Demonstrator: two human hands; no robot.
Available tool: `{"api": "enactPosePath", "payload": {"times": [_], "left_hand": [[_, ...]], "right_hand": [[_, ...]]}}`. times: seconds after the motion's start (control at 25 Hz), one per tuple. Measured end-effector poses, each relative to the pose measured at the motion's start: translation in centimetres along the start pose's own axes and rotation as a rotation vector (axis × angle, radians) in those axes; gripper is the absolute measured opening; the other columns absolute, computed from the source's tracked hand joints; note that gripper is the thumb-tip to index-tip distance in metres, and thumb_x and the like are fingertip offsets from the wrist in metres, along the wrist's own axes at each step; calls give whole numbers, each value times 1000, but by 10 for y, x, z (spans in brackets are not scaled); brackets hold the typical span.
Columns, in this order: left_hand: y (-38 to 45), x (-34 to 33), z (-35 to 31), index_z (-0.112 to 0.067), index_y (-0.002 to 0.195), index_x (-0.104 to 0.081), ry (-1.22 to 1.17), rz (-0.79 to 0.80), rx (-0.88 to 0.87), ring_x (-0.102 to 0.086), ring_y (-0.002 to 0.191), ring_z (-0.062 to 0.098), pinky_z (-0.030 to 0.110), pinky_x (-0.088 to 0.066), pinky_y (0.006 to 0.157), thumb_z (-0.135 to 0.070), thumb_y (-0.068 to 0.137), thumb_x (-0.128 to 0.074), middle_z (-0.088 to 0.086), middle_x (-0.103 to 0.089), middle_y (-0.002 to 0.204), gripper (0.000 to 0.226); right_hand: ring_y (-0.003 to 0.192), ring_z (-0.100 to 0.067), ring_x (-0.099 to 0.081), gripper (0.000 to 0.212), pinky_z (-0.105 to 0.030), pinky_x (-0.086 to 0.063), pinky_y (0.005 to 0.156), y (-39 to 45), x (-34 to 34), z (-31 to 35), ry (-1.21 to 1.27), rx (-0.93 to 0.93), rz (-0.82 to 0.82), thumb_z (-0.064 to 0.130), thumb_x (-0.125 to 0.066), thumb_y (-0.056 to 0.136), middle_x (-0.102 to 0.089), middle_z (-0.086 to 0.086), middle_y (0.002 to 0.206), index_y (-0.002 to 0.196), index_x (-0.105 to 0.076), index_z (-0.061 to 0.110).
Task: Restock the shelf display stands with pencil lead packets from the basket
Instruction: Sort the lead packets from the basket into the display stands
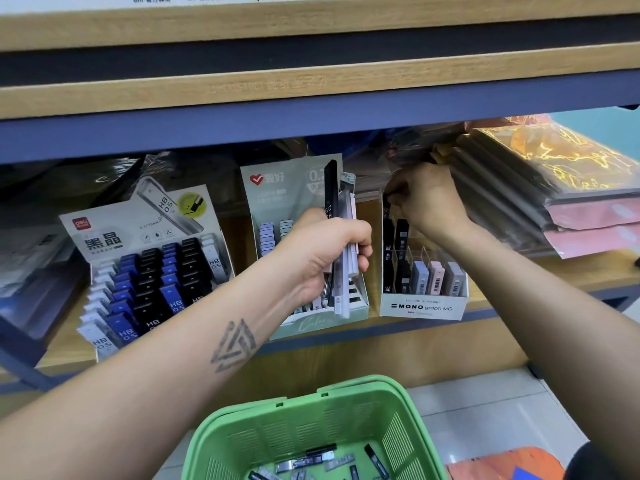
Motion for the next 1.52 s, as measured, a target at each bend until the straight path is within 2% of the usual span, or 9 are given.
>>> {"api": "enactPosePath", "payload": {"times": [0.2, 0.64, 0.72, 0.84, 0.92, 1.04, 1.16, 1.28, 1.52], "left_hand": [[1, -1, 2, 1, 94, -56, -4, 25, 8, -57, 53, 23, 30, -48, 61, 6, 78, -61, 16, -62, 67, 18], [-5, -1, 3, 3, 99, -55, -21, 74, 13, -57, 52, 22, 26, -49, 53, 6, 79, -62, 17, -62, 67, 20], [-6, -3, 5, 2, 100, -55, -41, 103, 27, -57, 53, 22, 27, -49, 52, 6, 81, -61, 16, -61, 67, 20], [-9, -5, 9, 3, 107, -55, -69, 150, 48, -56, 52, 23, 27, -48, 52, 6, 81, -60, 16, -61, 66, 27], [-15, -9, 9, 4, 110, -55, -73, 200, 59, -55, 50, 23, 26, -47, 49, 7, 81, -60, 17, -61, 67, 29], [-28, -15, 13, 1, 105, -56, -61, 271, 89, -53, 48, 22, 24, -45, 47, 9, 82, -58, 19, -59, 67, 24], [-34, -9, 25, -1, 107, -50, 45, 255, 131, -52, 47, 23, 24, -46, 44, 11, 80, -59, 20, -59, 67, 31], [-36, -3, 35, -2, 107, -46, 139, 230, 156, -54, 48, 24, 26, -47, 45, 9, 74, -64, 21, -62, 70, 39], [-37, 1, 37, -4, 99, -49, 232, 199, 155, -55, 48, 24, 27, -48, 48, 8, 71, -65, 15, -64, 64, 34]], "right_hand": [[105, -29, -68, 30, -28, -50, 86, -4, 1, 1, -42, -6, -30, 2, -64, 92, -72, -14, 119, 121, -71, 7], [111, -23, -66, 41, -34, -55, 94, -13, 10, 8, 38, -65, 10, -3, -56, 89, -71, -5, 124, 122, -71, 13], [104, -13, -66, 32, -27, -53, 88, -19, 11, 17, 324, -122, 52, 2, -57, 94, -71, 4, 116, 119, -74, 15], [81, -18, -67, 16, -29, -53, 71, -39, -1, 40, 1072, -308, 234, 10, -61, 98, -76, -6, 94, 107, -74, 8], [70, -19, -64, 11, -28, -52, 63, -52, -3, 48, 1214, -367, 313, 10, -63, 97, -72, -6, 80, 99, -73, 7], [70, -18, -64, 10, -28, -51, 63, -63, -3, 50, 1158, -370, 362, 9, -66, 95, -72, -6, 79, 102, -72, 5], [93, -19, -71, 19, -32, -54, 80, -64, 8, 54, 1056, -290, 291, 20, -67, 95, -77, -7, 103, 111, -74, 11], [101, -18, -70, 25, -41, -51, 97, -67, 9, 65, 946, -256, 333, 35, -73, 90, -78, -4, 102, 100, -79, 14], [99, -19, -71, 7, -50, -44, 109, -70, 5, 65, 949, -304, 370, 19, -80, 83, -78, -4, 94, 87, -80, 13]]}}
Point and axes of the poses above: each hand's wrist, its own y-axis towards the middle knuckle, its own x-axis out of the back of the hand, z = x × y, the point moved 10 cm from there along y, towards the middle knuckle
